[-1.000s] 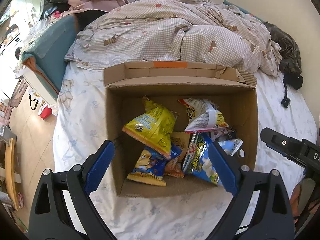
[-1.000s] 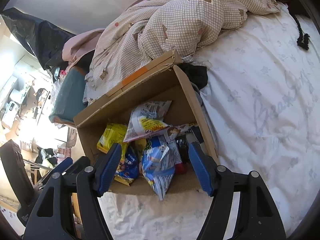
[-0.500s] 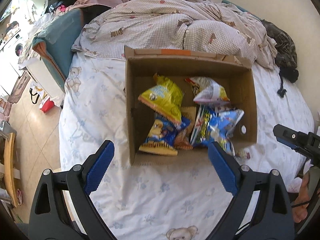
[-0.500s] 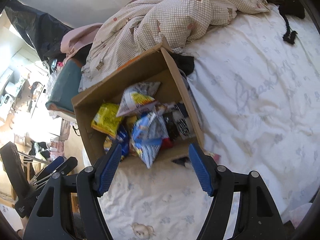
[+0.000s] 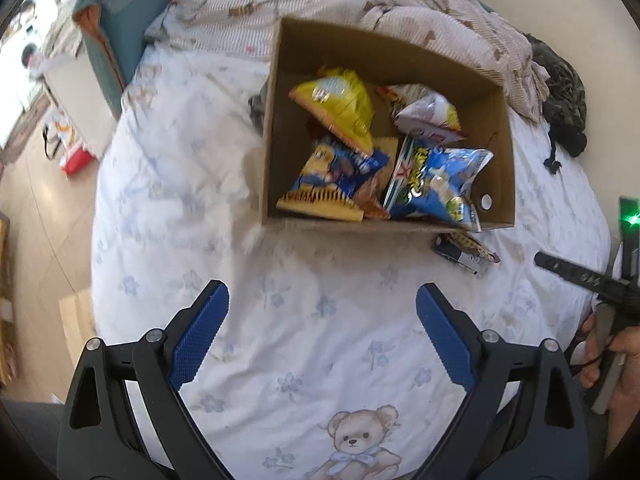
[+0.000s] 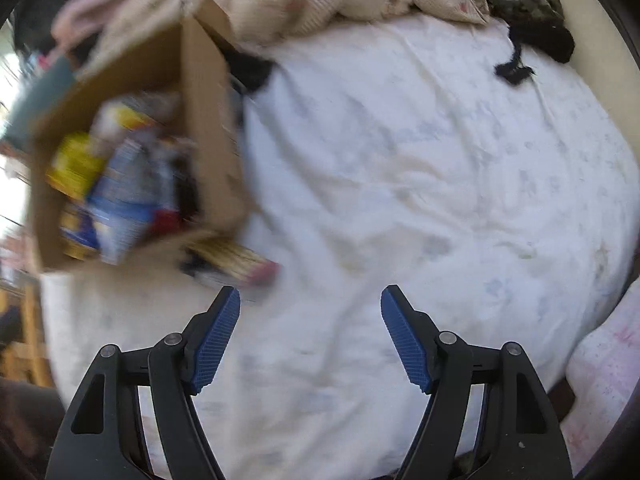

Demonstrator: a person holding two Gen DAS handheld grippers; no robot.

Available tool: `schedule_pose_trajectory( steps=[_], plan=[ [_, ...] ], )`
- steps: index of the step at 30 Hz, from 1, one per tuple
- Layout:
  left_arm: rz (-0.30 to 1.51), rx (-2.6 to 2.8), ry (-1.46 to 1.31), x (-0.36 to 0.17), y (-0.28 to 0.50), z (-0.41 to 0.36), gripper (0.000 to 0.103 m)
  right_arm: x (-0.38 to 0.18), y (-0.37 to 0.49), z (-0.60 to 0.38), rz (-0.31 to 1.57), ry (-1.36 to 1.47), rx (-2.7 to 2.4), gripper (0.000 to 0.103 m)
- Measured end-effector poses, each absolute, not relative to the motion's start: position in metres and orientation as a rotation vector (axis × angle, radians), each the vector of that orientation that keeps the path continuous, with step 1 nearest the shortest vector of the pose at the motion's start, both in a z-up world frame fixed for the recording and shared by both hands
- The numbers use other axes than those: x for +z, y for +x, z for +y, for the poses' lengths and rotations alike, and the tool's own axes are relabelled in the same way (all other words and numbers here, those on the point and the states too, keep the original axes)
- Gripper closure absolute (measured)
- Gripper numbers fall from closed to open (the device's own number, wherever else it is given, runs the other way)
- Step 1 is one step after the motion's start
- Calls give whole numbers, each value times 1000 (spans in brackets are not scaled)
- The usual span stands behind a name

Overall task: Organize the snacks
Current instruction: 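Move both open tools back over the snacks beside the box, then grasp the checkered wafer bar with the right tool while the left tool grasps the blue-and-white bar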

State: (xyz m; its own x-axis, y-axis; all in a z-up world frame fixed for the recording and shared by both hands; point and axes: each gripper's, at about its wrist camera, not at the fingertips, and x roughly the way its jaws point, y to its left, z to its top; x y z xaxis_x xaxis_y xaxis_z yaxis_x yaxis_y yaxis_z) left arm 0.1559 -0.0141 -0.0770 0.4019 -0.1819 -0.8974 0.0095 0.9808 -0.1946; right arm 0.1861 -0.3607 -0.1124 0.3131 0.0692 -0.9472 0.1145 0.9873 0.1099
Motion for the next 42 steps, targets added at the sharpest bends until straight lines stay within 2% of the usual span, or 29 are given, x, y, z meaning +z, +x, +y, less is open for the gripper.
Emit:
schedule_pose_trajectory(
  steps=[7, 19, 21, 23, 26, 32, 42],
  plan=[
    [1201, -129, -269, -88, 162, -3, 10, -153, 209, -327, 1349, 72, 110, 27],
    [1255, -128, -311, -100, 167, 2, 10, -196, 244, -265, 1377, -165, 222, 27],
    [1264, -127, -316, -102, 167, 2, 10, -195, 242, -263, 1365, -175, 228, 35],
    [1270, -127, -321, -104, 167, 1, 10, -192, 238, -257, 1361, -203, 248, 52],
    [1274, -133, -318, -104, 168, -3, 10, -188, 227, -250, 1365, -211, 279, 65],
    [1275, -126, -316, -104, 167, -4, 10, -185, 193, -236, 1421, -101, 329, 75],
    [1269, -52, -323, -107, 164, 13, 10, -182, 126, -188, 1483, 254, 468, 77]
  ],
)
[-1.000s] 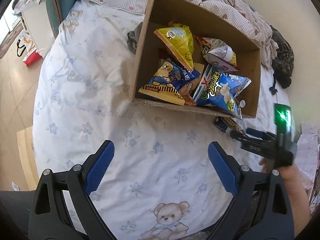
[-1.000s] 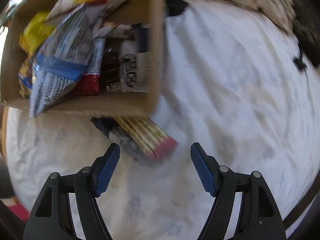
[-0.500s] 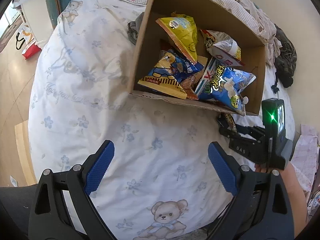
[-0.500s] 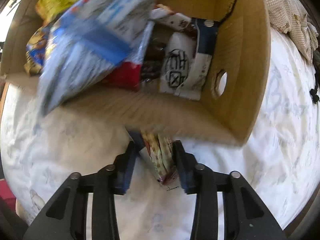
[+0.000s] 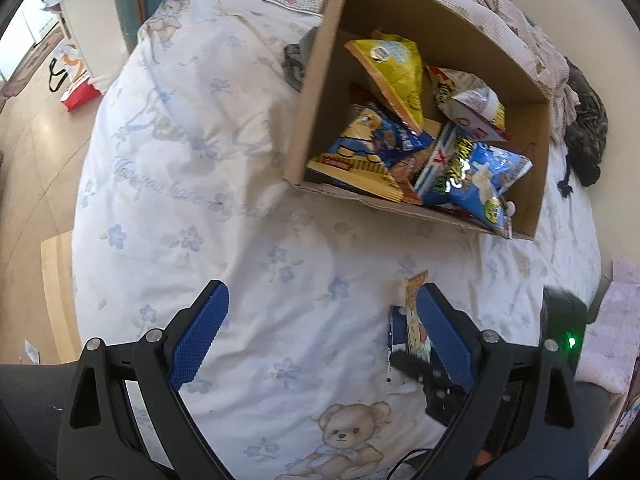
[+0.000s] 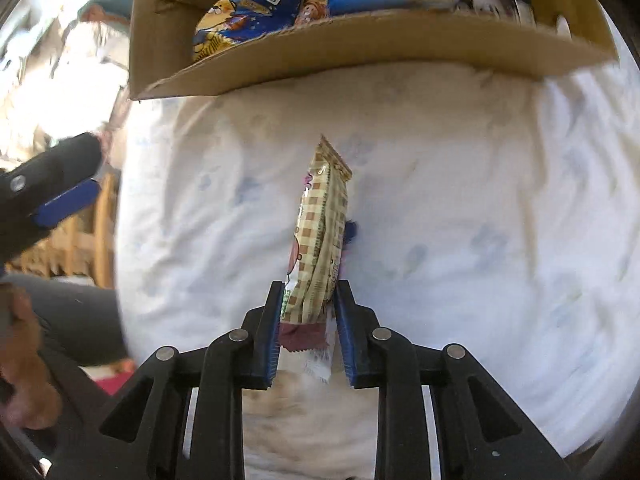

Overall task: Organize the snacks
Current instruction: 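Grasp the checkered wafer bar with the right tool while the left tool grasps the blue-and-white bar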

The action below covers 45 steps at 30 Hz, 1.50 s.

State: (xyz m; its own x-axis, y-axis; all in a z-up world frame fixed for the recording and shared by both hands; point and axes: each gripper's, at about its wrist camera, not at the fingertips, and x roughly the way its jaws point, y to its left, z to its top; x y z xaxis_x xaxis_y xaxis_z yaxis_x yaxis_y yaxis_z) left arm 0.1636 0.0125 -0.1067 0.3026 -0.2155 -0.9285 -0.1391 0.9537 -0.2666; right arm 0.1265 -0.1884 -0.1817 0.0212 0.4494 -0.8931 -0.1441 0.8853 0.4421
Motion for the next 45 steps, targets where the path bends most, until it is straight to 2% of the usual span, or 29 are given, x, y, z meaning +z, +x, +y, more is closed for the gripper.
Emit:
schedule_pose_trajectory(
  steps=[3, 4, 5, 9, 12, 14, 17, 19, 28, 33, 37, 40, 41, 45],
  plan=[
    [1267, -31, -345, -106, 161, 21, 10, -181, 127, -199, 1513, 307, 445, 64],
    [1268, -25, -350, -106, 161, 23, 10, -177, 130, -206, 1512, 298, 424, 47],
    [1269, -22, -355, -106, 161, 25, 10, -173, 133, -207, 1498, 289, 409, 38],
    [1275, -14, -367, -106, 161, 25, 10, -161, 132, -216, 1446, 331, 371, 38],
    [1279, -27, -359, -106, 162, 20, 10, -164, 140, -222, 1431, 345, 329, 43],
    [1279, -37, -342, -107, 163, 15, 10, -169, 147, -215, 1430, 342, 326, 52],
    [1285, -33, -309, -111, 162, 10, 10, -180, 163, -209, 1440, 311, 313, 59],
    [1293, -28, -295, -115, 161, 9, 10, -189, 169, -207, 1474, 306, 305, 74],
    [1341, -103, -130, -139, 150, -40, 13, -168, 157, -244, 1415, 414, 275, 74],
    [1384, -227, -31, -157, 142, -89, 34, -154, 152, -275, 1364, 469, 214, 74],
    [1417, -271, 21, -175, 136, -116, 44, -143, 148, -294, 1327, 512, 181, 74],
    [1428, -268, 107, -188, 132, -129, 73, -139, 145, -301, 1322, 522, 173, 74],
    [1432, -260, 128, -191, 131, -129, 87, -139, 145, -298, 1322, 520, 172, 74],
    [1424, -262, 120, -185, 128, -122, 87, -138, 147, -286, 1315, 510, 189, 74]
  ],
)
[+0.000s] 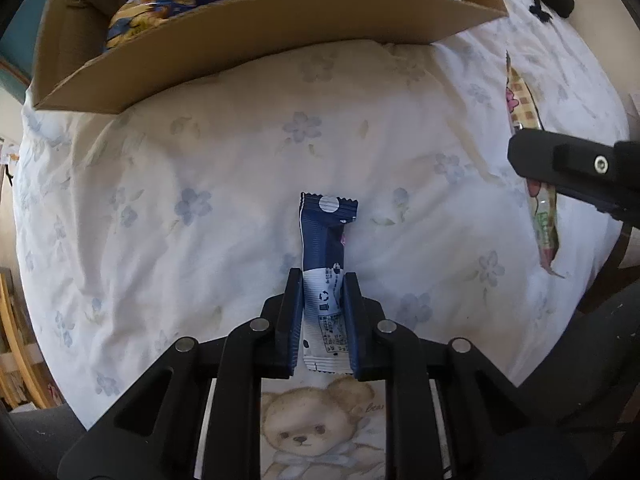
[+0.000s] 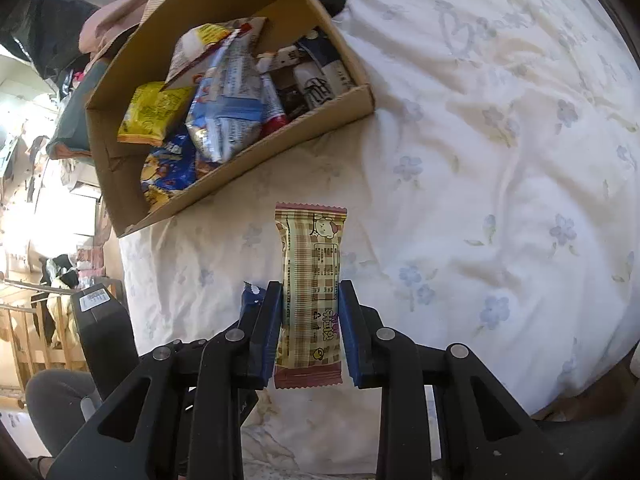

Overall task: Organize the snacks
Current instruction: 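Grasp the checkered wafer bar with the right tool while the left tool grasps the blue-and-white bar, then lift both bars and carry them over the box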

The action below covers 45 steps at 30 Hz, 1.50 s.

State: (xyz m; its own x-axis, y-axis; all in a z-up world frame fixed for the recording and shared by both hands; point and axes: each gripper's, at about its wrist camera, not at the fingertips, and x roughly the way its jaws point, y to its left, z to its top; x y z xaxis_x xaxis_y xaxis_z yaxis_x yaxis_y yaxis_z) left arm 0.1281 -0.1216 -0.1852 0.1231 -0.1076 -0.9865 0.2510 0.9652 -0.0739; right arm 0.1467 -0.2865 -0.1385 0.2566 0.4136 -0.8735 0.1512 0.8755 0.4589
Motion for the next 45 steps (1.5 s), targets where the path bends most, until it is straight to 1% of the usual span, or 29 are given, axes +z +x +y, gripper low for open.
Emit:
schedule_pose_trajectory(
  steps=[9, 18, 23, 26, 30, 35, 39, 45],
  plan=[
    [1352, -170, 23, -153, 128, -78, 87, -124, 143, -276, 1289, 485, 234, 74],
    [1139, -102, -21, -98, 126, -41, 87, -108, 140, -269, 1240, 502, 284, 74],
    [1060, -104, -131, -80, 137, -19, 87, -98, 142, -261, 1204, 517, 327, 74],
    [1005, -93, -137, -62, 143, -19, 87, -82, 145, -261, 1141, 517, 351, 74],
    [974, -112, -119, -45, 162, -23, 87, -58, 158, -264, 1068, 470, 351, 74],
    [952, -131, -68, -33, 194, -36, 87, -36, 197, -272, 1003, 368, 305, 74],
    [956, -137, -68, -28, 219, -45, 87, -35, 224, -286, 992, 365, 272, 74],
    [980, -139, -48, -36, 248, -62, 87, -53, 252, -304, 994, 394, 224, 74]
  ],
)
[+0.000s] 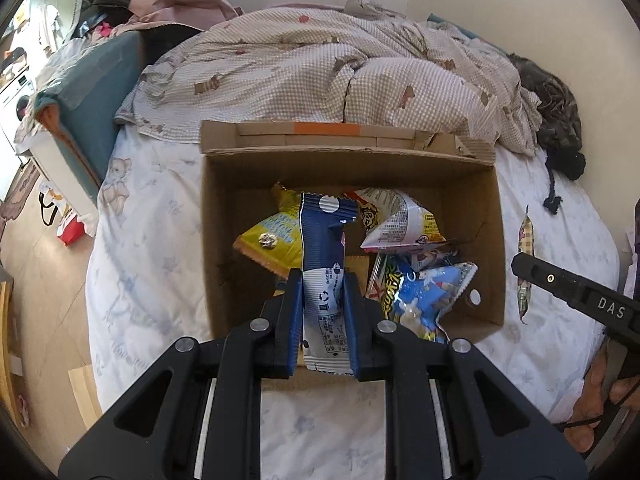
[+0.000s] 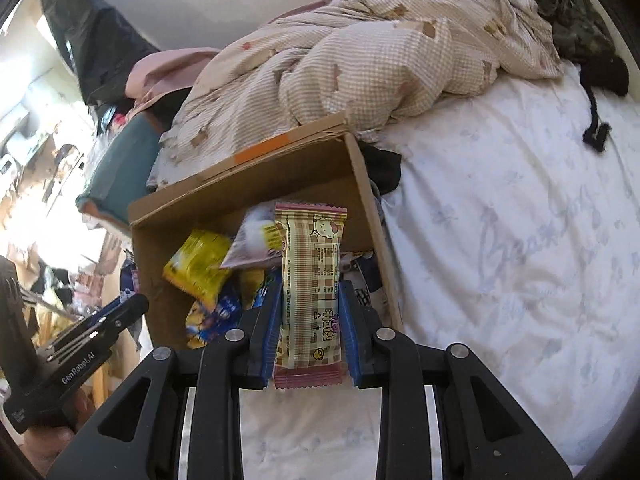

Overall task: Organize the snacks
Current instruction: 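Lift both bars and carry them over the box, then open both tools to drop the two bars into the box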

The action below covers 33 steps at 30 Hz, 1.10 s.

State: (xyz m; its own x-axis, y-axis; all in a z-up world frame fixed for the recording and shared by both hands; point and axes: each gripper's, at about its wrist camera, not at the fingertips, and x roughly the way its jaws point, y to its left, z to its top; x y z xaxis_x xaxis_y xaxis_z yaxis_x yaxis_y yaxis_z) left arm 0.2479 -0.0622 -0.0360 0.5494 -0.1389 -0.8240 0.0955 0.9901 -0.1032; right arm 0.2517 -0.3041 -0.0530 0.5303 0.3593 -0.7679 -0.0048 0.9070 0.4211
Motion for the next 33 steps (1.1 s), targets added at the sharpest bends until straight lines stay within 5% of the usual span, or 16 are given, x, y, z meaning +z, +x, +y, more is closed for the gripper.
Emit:
schedule_pose_trajectory(
  steps=[26, 28, 30, 33],
  plan=[
    [977, -29, 51, -65, 272, -83, 84, -87, 277, -302, 1039, 400, 196, 71],
    [975, -28, 52, -63, 272, -83, 71, -86, 277, -304, 1035, 417, 207, 71],
    [960, -30, 34, -59, 270, -80, 39, -85, 276, -304, 1033, 422, 208, 70],
    [927, -21, 11, -51, 266, -76, 16, -83, 276, -308, 1022, 476, 243, 56]
  ],
)
